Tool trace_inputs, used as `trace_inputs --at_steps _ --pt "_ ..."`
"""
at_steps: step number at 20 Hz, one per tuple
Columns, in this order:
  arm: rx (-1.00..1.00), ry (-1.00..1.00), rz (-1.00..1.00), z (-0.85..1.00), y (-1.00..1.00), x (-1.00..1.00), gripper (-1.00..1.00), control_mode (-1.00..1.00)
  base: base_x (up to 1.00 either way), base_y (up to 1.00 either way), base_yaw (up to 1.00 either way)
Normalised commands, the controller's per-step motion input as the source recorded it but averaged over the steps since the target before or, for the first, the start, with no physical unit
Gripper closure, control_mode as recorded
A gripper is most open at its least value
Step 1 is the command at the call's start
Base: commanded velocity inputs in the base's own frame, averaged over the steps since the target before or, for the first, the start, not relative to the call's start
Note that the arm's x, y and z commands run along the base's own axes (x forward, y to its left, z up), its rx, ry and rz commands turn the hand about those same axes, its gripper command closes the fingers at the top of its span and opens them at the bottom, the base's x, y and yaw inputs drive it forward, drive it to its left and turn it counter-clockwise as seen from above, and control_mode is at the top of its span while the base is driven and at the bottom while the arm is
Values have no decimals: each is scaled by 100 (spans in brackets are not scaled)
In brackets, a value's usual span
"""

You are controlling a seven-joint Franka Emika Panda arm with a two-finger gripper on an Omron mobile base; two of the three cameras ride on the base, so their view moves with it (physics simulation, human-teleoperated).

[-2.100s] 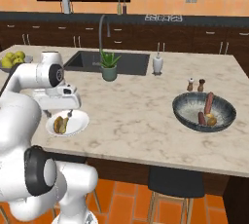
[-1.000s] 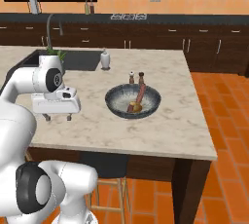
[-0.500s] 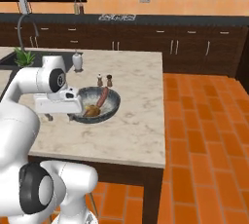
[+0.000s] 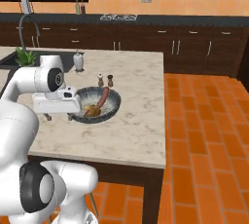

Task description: Place one bun and one sausage from the bowl on each plate.

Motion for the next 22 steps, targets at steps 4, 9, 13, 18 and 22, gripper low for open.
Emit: trace_inputs --at_steps 4,9,13,18,22 --pt "0 -16 8 28 -1 16 -100 -100 0 0 0" --pt "0 -2 12 58 -4 95 -100 -100 0 0 0" --pt "0 15 1 13 0 100 -100 -100 0 0 0" --pt "0 39 0 -67 -1 100 -100 -100 0 0 0" --pt "0 28 0 -77 -14 31 -100 -100 0 0 0"
